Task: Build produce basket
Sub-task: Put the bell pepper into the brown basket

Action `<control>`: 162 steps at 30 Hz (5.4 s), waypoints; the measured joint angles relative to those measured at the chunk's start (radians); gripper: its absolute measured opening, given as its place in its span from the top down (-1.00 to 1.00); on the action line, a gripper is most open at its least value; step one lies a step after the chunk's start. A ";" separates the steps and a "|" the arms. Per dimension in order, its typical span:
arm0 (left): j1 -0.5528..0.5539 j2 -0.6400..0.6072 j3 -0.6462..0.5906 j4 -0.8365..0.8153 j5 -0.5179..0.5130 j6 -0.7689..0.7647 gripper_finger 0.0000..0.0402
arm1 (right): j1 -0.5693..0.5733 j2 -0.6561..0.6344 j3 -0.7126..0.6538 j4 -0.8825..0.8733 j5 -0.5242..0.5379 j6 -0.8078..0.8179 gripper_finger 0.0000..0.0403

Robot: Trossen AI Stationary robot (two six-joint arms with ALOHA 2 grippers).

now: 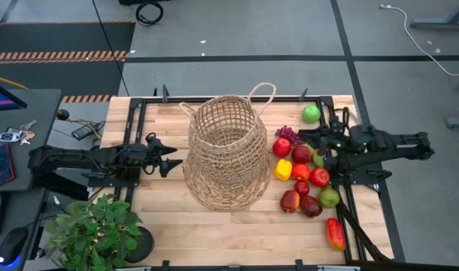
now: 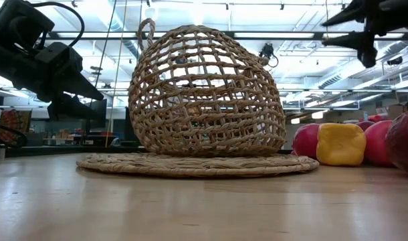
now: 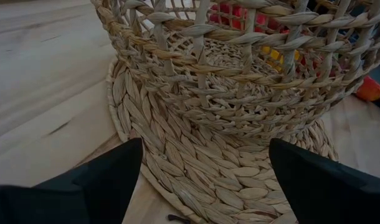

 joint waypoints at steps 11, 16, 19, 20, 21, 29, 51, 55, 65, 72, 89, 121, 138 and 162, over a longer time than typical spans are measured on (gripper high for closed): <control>0.000 0.000 0.000 0.000 0.000 0.000 -0.78 | -0.016 0.398 0.203 -0.297 -0.322 -0.055 -0.16; 0.000 0.000 0.000 0.000 0.000 0.000 -0.78 | -0.016 0.551 0.243 -0.356 -0.394 -0.131 -0.49; 0.000 0.000 0.000 0.000 0.000 0.000 -0.78 | -0.016 0.634 0.267 -0.397 -0.423 -0.202 -0.69; 0.000 0.000 0.000 0.000 0.000 0.000 -0.78 | -0.016 0.659 0.276 -0.405 -0.426 -0.225 -0.75; 0.000 0.000 0.000 0.000 0.000 0.000 -0.78 | -0.016 0.681 0.285 -0.410 -0.427 -0.248 -0.81; 0.000 0.000 0.000 0.000 0.000 0.000 -0.78 | -0.016 0.822 0.313 -0.434 -0.400 -0.424 -0.96; 0.000 0.000 0.000 0.000 0.000 0.000 -0.78 | -0.012 0.907 0.269 -0.371 -0.322 -0.412 -0.98; 0.000 0.000 0.000 0.000 0.000 0.000 -0.78 | -0.026 0.926 0.269 -0.344 -0.322 -0.437 -0.98; 0.000 0.000 0.000 -0.001 0.000 0.000 -0.78 | -0.034 1.023 0.268 -0.343 -0.325 -0.410 -0.98; 0.000 0.000 0.000 -0.001 0.000 0.000 -0.78 | -0.050 1.096 0.268 -0.344 -0.374 -0.403 -0.98; 0.000 0.000 0.000 0.000 0.000 0.000 -0.78 | -0.052 1.191 0.268 -0.308 -0.433 -0.479 -0.75; 0.000 0.000 0.000 0.000 0.000 0.000 -0.78 | -0.161 0.853 0.880 -0.134 -0.544 -0.375 -0.74; 0.000 0.000 0.000 0.000 0.000 0.000 -0.78 | -0.138 0.947 0.884 0.170 -0.485 -1.277 -0.75; 0.000 0.000 0.000 0.000 0.000 0.000 -0.78 | -0.154 1.158 0.883 0.562 -0.126 -1.785 -0.75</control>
